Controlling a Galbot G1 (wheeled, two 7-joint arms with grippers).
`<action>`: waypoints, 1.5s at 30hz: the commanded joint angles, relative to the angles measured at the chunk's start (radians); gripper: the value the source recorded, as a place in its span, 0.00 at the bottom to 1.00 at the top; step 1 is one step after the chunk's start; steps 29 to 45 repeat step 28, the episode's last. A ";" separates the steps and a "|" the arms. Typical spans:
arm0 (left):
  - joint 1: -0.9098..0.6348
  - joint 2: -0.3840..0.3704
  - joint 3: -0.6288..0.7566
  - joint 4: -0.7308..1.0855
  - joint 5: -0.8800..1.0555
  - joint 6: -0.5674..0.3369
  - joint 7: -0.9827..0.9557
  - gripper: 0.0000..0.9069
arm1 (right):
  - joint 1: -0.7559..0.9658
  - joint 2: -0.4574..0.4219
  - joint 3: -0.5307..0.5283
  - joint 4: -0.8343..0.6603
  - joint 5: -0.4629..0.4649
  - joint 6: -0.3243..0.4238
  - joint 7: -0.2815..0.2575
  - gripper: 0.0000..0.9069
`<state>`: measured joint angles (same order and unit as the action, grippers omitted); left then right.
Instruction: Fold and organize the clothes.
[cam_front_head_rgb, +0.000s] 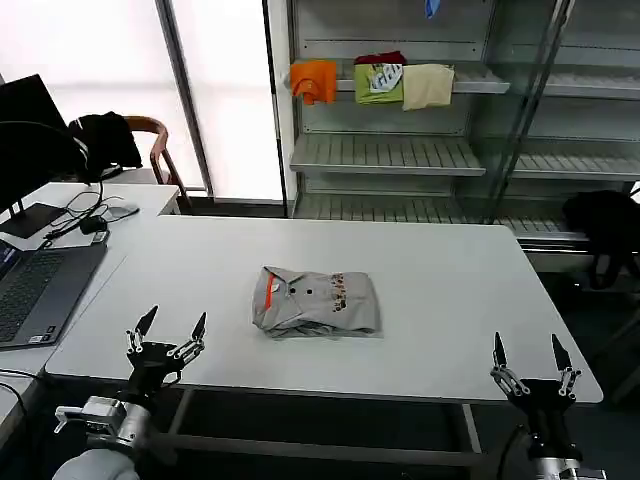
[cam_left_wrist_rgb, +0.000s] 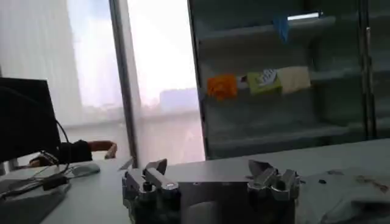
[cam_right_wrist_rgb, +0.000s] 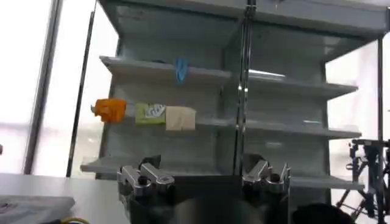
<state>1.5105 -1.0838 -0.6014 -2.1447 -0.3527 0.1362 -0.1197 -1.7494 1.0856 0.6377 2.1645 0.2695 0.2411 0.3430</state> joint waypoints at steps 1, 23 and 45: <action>0.063 -0.010 -0.013 -0.007 0.012 -0.032 -0.001 1.00 | -0.028 -0.007 0.025 0.008 -0.015 0.032 -0.049 1.00; 0.088 -0.051 -0.052 -0.041 0.006 -0.038 0.004 1.00 | -0.020 -0.041 0.036 -0.019 0.004 0.035 -0.085 1.00; 0.094 -0.056 -0.046 -0.045 0.007 -0.041 0.004 1.00 | -0.019 -0.042 0.032 -0.025 0.005 0.035 -0.088 1.00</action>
